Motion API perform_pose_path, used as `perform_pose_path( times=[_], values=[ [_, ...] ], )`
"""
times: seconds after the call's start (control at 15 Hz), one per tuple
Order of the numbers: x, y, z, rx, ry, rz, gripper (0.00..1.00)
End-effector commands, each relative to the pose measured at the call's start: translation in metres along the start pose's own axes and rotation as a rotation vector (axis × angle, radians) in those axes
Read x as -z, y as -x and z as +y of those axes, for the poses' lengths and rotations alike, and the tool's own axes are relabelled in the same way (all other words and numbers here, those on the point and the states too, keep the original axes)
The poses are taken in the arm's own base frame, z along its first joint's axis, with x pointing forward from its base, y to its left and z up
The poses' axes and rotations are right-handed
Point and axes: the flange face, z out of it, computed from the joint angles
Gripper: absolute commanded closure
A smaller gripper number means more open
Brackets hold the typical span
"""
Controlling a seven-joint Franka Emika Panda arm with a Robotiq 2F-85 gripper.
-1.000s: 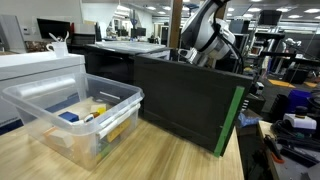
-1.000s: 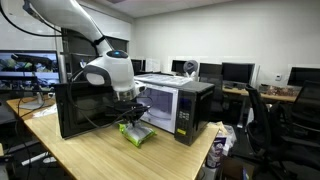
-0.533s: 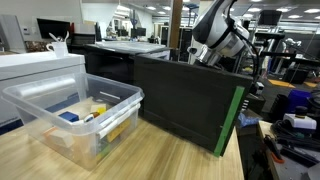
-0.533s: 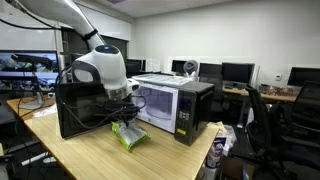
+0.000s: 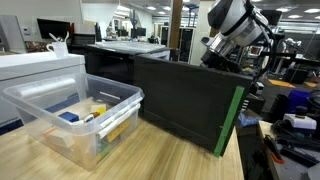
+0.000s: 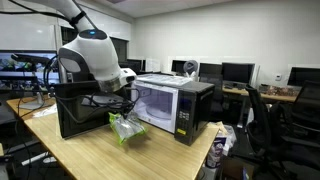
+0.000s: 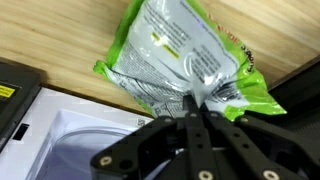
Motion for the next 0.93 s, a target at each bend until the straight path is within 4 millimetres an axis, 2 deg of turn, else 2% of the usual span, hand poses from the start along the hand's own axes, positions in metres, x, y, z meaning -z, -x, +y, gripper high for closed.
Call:
perform_pose_path(
  times=[0.0, 0.4, 0.87],
  values=[
    [0.027, 0.009, -0.001, -0.064, -0.025, 0.017, 1.00],
    [0.068, -0.015, 0.002, -0.104, -0.087, 0.059, 1.00],
    [0.150, -0.023, 0.008, -0.072, -0.052, 0.109, 1.00]
  ],
)
